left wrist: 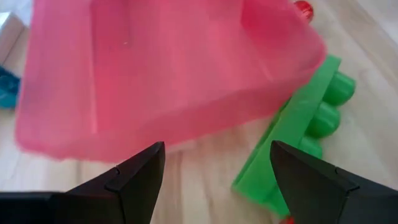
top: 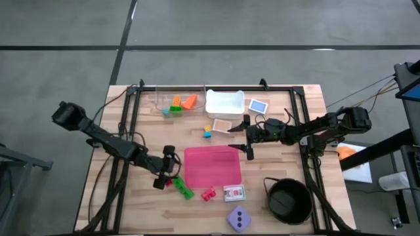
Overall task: Pick & Place Toys
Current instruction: Put the green game piece into the transparent bin
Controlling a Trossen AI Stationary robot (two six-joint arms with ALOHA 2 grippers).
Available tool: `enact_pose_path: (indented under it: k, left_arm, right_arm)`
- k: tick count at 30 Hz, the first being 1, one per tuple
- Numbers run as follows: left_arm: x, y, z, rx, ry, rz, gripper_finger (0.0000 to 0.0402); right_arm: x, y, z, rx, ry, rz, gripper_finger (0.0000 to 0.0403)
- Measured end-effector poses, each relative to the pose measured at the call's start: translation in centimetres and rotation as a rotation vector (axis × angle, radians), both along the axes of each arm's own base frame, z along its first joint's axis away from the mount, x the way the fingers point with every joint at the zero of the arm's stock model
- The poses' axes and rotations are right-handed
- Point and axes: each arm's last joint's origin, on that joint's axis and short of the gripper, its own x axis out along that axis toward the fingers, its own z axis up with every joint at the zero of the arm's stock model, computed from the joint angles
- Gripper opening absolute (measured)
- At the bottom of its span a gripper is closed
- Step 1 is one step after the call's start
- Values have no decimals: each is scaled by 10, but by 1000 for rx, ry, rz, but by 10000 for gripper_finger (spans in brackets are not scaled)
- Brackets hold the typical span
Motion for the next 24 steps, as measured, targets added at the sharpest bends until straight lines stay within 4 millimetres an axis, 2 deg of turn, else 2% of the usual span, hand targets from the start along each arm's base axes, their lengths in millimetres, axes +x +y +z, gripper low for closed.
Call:
enact_pose_path:
  k: [13, 24]
  left_arm:
    - [17, -21, 0, -3, 156, -99, 291]
    - [27, -32, -20, 61, 270, -132, 291]
  right_arm:
    - [0, 0, -1, 11, 13, -1, 302]
    - [0, 0, -2, 11, 19, -2, 302]
